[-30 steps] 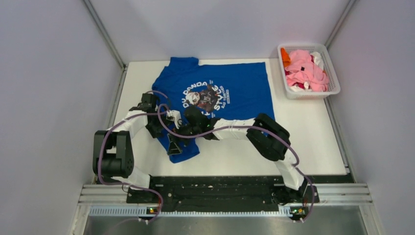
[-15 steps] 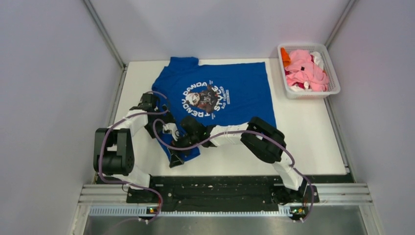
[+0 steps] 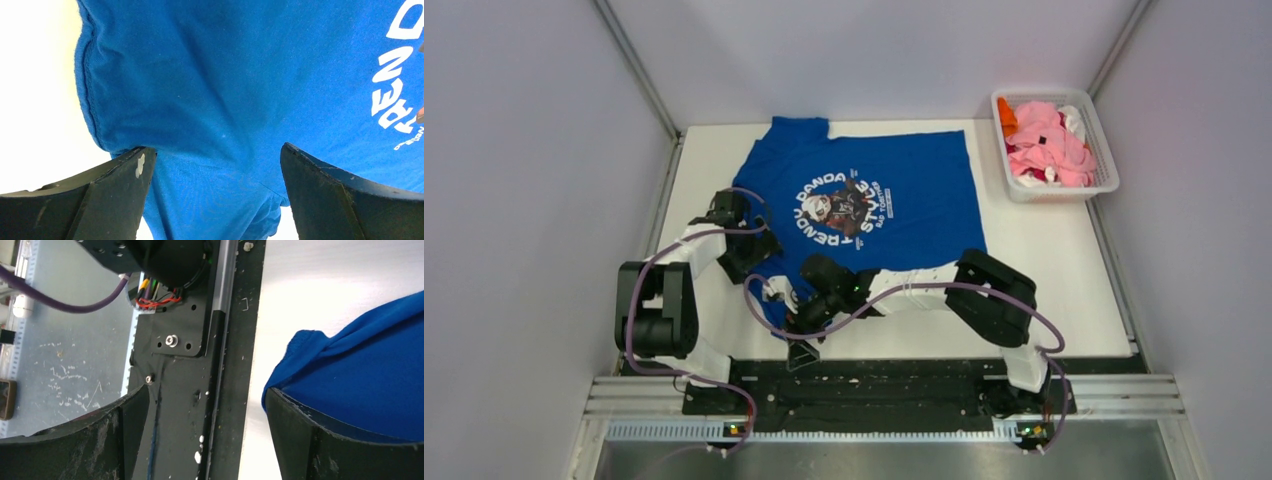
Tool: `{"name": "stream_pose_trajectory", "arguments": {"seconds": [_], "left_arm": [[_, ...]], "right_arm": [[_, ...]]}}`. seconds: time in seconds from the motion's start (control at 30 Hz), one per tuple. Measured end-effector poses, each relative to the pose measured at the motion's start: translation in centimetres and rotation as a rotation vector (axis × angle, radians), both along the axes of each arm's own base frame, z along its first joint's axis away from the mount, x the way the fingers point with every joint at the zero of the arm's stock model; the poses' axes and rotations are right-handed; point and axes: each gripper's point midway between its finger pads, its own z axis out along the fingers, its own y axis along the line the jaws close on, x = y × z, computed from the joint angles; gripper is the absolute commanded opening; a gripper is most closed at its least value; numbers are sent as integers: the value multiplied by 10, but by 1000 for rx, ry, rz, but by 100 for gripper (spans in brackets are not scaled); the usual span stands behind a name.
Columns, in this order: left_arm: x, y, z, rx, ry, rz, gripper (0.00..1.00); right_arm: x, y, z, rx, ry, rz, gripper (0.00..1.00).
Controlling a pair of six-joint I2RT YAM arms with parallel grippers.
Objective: Fold and stack the t-shirts
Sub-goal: Flatten out the tshirt, then grab the side of the flattened tshirt closest away from the robot with both arms
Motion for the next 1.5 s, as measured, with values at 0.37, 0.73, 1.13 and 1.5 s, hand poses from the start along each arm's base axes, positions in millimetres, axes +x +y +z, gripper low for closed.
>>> {"name": "stream_pose_trajectory", "arguments": {"seconds": [0.37,0.73,1.13,1.5], "left_arm": [[-1,1,0,5,6,-1,99],[-5,1,28,3,-46,-3,99],[-44,-18,98,37,-179,-3,92],[-163,-25,22,138,177,-63,56]], "right_arm": [[-8,-33,19,-35,-119,24,91],[72,-89,26,-42,-141,-407,99],[210,-306,66,47,-90,-1513,99],[191,-414,61,-12,-85,-2026,99]]}}
